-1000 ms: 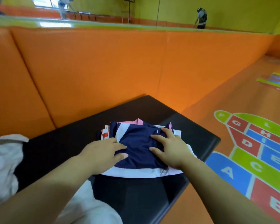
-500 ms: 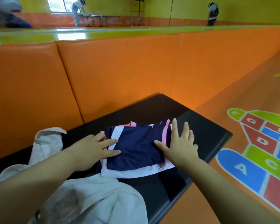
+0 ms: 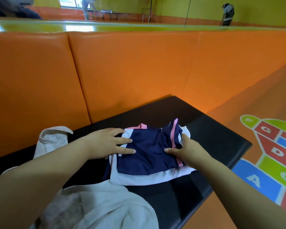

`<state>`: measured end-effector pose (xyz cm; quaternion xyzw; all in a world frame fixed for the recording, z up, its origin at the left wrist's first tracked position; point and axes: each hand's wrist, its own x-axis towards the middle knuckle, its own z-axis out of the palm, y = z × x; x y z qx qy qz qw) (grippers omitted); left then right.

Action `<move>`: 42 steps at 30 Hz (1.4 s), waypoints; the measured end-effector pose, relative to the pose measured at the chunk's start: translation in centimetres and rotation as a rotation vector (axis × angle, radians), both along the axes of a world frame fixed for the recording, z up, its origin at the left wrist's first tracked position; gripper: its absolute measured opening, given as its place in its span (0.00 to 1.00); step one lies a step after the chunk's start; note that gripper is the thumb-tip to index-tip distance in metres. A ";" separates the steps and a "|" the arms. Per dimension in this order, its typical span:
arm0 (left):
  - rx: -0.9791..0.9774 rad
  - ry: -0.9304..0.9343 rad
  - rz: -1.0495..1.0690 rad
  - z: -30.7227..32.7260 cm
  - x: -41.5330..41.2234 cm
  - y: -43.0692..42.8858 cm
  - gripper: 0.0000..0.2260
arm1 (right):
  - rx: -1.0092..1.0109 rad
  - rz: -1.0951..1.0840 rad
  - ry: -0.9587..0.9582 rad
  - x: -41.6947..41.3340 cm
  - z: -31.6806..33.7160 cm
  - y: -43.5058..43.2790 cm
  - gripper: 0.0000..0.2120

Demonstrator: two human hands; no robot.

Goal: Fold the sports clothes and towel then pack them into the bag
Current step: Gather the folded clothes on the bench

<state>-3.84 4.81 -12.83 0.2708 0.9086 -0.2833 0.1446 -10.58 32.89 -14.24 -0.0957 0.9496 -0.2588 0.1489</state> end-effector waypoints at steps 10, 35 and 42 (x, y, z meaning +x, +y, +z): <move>0.253 0.233 -0.102 -1.8 1.0 0.2 0.20 | -0.004 -0.049 0.104 -2.8 0.9 -1.9 0.49; 0.614 0.653 0.083 0.5 1.8 4.6 0.17 | -0.043 0.441 -0.150 0.9 6.6 -5.9 0.23; 0.738 0.609 0.090 0.1 1.5 4.5 0.20 | 0.499 0.375 0.294 4.0 2.8 -8.4 0.49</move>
